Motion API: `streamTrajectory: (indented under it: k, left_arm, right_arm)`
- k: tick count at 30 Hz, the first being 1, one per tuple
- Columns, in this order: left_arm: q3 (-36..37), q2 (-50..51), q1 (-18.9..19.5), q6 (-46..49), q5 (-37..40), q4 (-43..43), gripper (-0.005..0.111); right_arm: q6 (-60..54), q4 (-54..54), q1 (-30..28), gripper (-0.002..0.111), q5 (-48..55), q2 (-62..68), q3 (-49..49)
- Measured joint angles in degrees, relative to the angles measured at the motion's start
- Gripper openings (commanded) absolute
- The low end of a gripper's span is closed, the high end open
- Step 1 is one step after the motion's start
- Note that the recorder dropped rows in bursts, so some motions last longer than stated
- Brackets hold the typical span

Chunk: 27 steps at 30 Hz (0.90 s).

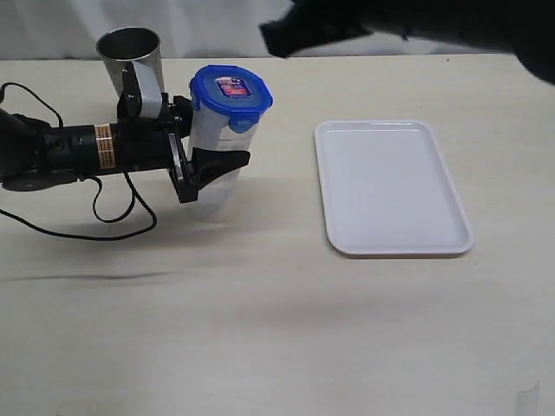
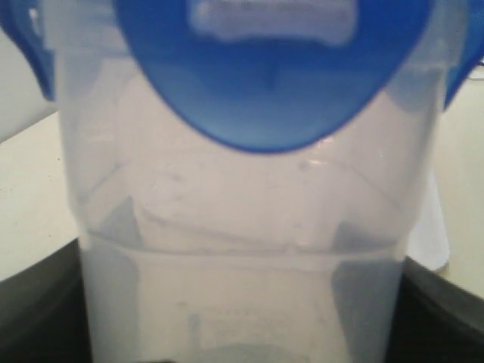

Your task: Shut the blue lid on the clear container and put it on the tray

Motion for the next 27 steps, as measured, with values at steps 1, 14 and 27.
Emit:
streamTrajectory:
  k: [1, 14, 27]
  left_arm:
    - [0.0, -0.6, 0.0, 0.1, 0.0, 0.0, 0.000]
    - [0.0, -4.2, 0.0, 0.1, -0.2, 0.0, 0.000]
    - [0.0, -4.2, 0.0, 0.1, -0.2, 0.0, 0.000]
  right_arm:
    - [0.3, 0.5, -1.6, 0.004, -1.6, -0.2, 2.2]
    - [8.8, -0.9, -1.3, 0.004, -16.5, 7.5, 11.7]
    - [8.4, -3.2, 4.9, 0.004, -16.2, 5.8, 11.3]
